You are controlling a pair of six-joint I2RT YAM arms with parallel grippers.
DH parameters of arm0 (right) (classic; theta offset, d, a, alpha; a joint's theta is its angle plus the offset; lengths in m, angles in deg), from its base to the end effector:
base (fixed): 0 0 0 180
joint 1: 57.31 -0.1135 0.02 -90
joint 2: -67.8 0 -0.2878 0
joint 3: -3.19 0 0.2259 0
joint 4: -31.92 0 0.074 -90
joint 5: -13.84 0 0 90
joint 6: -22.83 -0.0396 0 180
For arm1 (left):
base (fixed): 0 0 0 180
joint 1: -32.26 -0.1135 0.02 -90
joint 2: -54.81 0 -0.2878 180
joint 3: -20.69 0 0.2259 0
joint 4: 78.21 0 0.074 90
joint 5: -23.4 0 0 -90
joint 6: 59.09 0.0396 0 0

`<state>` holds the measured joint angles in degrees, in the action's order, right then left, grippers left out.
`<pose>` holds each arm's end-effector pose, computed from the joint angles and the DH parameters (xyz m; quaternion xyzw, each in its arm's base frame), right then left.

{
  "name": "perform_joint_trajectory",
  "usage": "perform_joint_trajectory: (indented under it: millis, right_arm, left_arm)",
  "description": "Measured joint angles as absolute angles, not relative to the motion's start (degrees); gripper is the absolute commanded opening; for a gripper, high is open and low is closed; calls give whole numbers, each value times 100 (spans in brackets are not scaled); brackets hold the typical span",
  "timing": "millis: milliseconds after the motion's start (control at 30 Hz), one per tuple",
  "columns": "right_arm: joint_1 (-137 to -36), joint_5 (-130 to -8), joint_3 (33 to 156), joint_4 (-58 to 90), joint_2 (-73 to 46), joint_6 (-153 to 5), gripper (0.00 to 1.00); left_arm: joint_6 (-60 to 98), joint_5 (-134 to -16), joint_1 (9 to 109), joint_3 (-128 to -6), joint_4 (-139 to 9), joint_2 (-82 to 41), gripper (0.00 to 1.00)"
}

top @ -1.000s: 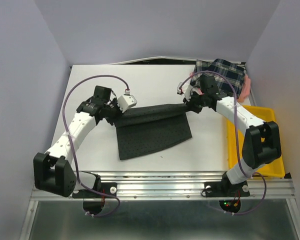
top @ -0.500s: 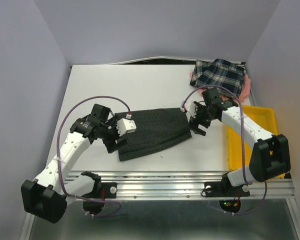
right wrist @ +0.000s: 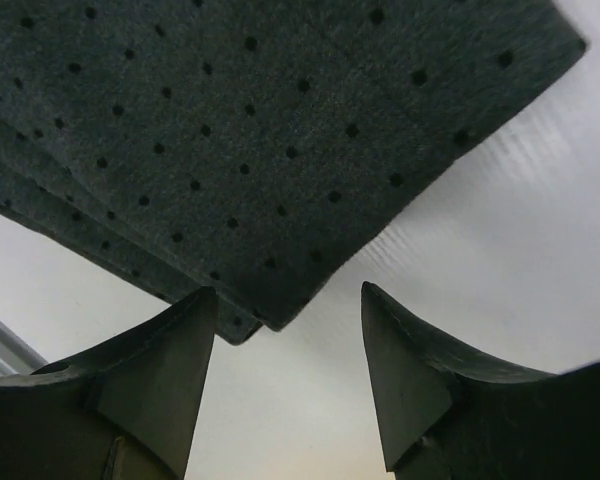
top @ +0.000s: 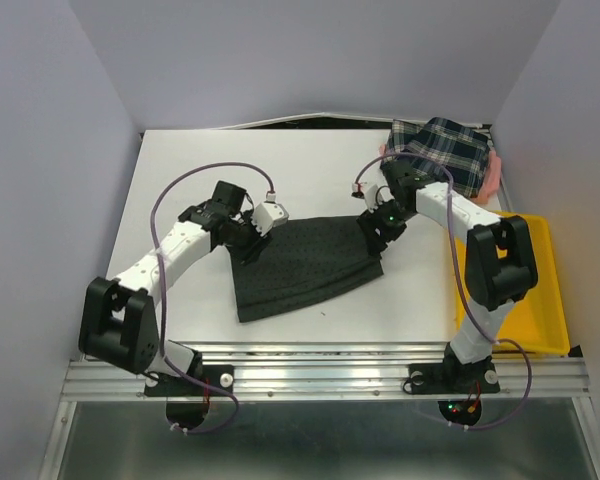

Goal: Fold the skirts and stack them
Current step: Fold the skirt

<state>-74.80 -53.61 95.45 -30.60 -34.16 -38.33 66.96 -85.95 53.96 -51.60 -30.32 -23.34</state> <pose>0.3160 0.1155 0.2517 -0.4089 0.8789 0.1772 0.1699 0.2288 -0.1052 0.2823 0.4982 0.7951 -0.1202 0.3242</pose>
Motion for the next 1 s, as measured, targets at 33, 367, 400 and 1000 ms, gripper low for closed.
perform_joint_trajectory:
  millis: [33, 367, 400, 1000]
  right_arm:
    - [-7480, -5329, 9547, -3082, -3575, -4019, 64]
    - [-7478, -5416, 10384, -3106, -4913, -4917, 47]
    - [-7480, -5447, 10531, -3093, -5011, -4963, 48]
    - [-7139, -4867, 11779, -2295, -5142, -6707, 68]
  left_arm:
    - [6652, -8576, 5411, -5227, -3119, -2506, 47]
    - [5997, -8259, 5439, -5162, -3930, -3975, 10]
    - [5940, -8259, 5439, -5127, -3930, -4045, 6]
    - [5197, -7682, 6108, -6755, -4326, -3083, 48]
